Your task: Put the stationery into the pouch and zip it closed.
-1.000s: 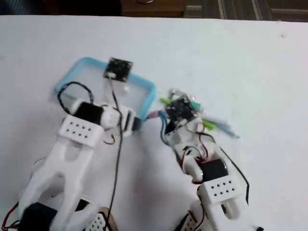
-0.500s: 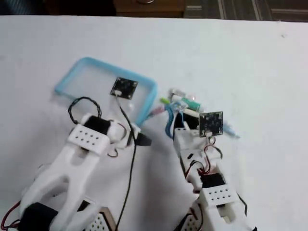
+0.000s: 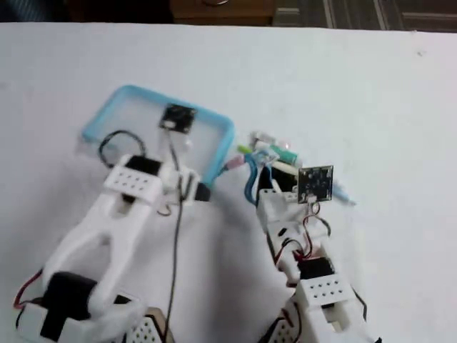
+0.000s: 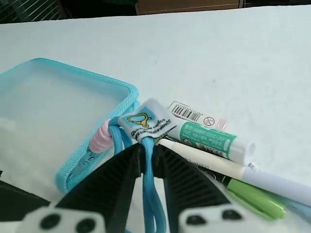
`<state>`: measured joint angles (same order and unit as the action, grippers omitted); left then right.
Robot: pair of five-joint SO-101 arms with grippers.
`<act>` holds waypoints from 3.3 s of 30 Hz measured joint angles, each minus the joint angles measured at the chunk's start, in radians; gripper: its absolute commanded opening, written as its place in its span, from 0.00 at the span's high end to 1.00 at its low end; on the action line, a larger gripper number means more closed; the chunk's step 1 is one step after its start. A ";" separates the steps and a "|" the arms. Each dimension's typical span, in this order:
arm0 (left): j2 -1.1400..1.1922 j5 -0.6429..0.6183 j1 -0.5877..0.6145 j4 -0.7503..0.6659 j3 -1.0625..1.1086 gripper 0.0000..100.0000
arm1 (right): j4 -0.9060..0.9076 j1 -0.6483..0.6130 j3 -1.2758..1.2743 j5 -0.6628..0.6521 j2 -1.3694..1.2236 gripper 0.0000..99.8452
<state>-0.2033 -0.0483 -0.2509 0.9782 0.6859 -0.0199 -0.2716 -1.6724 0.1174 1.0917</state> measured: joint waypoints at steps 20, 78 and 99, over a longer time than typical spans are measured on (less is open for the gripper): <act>-0.287 0.253 0.279 0.285 -0.158 0.92 | 0.064 0.025 0.284 -0.279 0.186 0.98; -1.051 -0.012 0.371 0.641 -0.319 0.73 | 1.056 -0.310 1.837 -0.638 -0.311 0.98; -0.678 -0.081 0.482 0.795 -0.703 0.71 | 0.798 -0.543 1.458 -0.638 -0.336 0.98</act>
<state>-0.8815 -0.1297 0.2309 1.7729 -0.0169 0.7779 -0.8147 -0.2148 -0.5209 0.7557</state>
